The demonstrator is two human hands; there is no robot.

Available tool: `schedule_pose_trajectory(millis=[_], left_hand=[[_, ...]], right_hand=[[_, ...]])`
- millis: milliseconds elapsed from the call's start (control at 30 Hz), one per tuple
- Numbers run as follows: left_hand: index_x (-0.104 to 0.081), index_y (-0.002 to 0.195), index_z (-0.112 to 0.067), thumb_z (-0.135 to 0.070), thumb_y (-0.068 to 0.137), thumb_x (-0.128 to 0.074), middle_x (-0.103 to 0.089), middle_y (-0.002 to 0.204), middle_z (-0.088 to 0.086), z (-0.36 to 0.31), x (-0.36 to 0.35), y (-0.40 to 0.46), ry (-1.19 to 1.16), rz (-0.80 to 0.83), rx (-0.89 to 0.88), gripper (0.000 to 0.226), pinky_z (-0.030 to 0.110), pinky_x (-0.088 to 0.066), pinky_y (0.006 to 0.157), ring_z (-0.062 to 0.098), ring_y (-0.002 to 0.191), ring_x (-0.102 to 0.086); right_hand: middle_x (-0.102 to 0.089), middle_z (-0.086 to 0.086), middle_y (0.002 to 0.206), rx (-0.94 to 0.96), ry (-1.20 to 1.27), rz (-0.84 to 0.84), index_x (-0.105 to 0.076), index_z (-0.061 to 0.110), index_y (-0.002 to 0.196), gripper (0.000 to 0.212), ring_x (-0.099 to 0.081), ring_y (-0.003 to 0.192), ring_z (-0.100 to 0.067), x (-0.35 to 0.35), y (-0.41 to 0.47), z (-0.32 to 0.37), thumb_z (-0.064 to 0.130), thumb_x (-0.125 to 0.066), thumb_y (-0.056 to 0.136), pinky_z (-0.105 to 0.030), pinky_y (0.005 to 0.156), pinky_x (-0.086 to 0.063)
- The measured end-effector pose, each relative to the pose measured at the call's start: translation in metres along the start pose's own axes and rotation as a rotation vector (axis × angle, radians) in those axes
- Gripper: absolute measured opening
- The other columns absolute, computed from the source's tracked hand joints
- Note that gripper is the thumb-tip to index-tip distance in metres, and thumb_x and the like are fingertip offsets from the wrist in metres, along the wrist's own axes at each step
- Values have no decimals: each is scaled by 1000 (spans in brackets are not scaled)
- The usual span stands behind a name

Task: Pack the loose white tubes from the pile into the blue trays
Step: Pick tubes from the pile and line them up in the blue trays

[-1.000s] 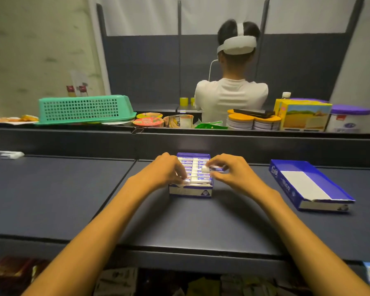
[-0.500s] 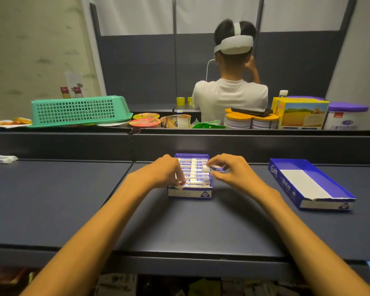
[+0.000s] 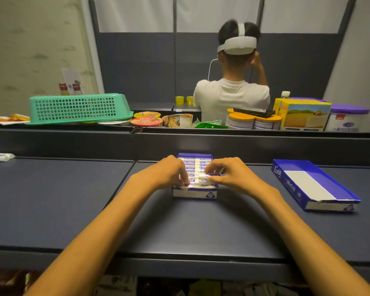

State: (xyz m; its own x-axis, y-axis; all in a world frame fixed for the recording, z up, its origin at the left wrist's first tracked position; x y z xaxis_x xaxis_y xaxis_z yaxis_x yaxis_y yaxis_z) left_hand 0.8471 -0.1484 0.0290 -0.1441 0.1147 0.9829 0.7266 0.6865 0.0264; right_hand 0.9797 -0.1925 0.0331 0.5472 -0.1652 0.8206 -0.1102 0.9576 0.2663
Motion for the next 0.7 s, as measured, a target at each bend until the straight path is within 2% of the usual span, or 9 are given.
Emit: schedule_pose_trajectory(millis=[100, 233, 333, 500, 700], left_hand=[[-72, 112, -17, -17, 88, -69, -66, 118, 6, 2, 5, -4, -62, -20, -9, 25, 28, -52, 78, 20, 105, -59], [-68, 117, -15, -18, 87, -69, -64, 119, 4, 11, 18, -12, -135, -148, -9, 31, 13, -42, 69, 13, 100, -60], [-68, 118, -16, -18, 85, -71, -64, 118, 2, 17, 22, -17, -159, -198, -9, 32, 10, -41, 65, 8, 96, -58], [-71, 111, -16, -20, 84, -72, -65, 116, 2, 18, 18, -16, -159, -183, -21, 27, 13, -44, 67, 12, 101, -60], [-72, 110, -15, -24, 84, -71, -66, 114, 3, 16, 18, -12, -179, -187, -29, 27, 26, -53, 78, 14, 103, -61]], right_hand=[[-65, 2, 117, -22, -12, 54, -65, 19, 112, 28, -56, 94, -6, -3, 1, 3, 28, -70, 86, -10, 60, -42], [-66, 1, 117, -24, -66, 136, -68, 17, 113, 29, -56, 98, -6, -7, 4, 7, 28, -71, 85, -9, 62, -42], [-67, 1, 117, -32, -87, 166, -68, 17, 113, 29, -56, 100, -7, -10, 7, 9, 26, -72, 85, -9, 62, -43], [-67, 1, 119, -55, -90, 213, -68, 17, 114, 31, -55, 102, -8, -13, 12, 9, 26, -72, 84, -8, 61, -41], [-64, 0, 120, -76, -102, 222, -68, 18, 113, 31, -52, 99, -10, -16, 15, 5, 28, -72, 84, -10, 58, -39]])
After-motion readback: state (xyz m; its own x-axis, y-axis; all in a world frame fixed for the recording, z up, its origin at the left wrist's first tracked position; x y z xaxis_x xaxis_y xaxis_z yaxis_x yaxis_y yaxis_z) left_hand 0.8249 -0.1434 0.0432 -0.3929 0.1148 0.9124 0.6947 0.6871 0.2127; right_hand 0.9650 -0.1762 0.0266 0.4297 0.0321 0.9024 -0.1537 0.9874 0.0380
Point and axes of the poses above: each hand's wrist, its own y-axis towards the middle knuckle, its own x-axis out of the back of the hand, z = x × y, the point moved 9 cm from there along y, towards the middle knuckle
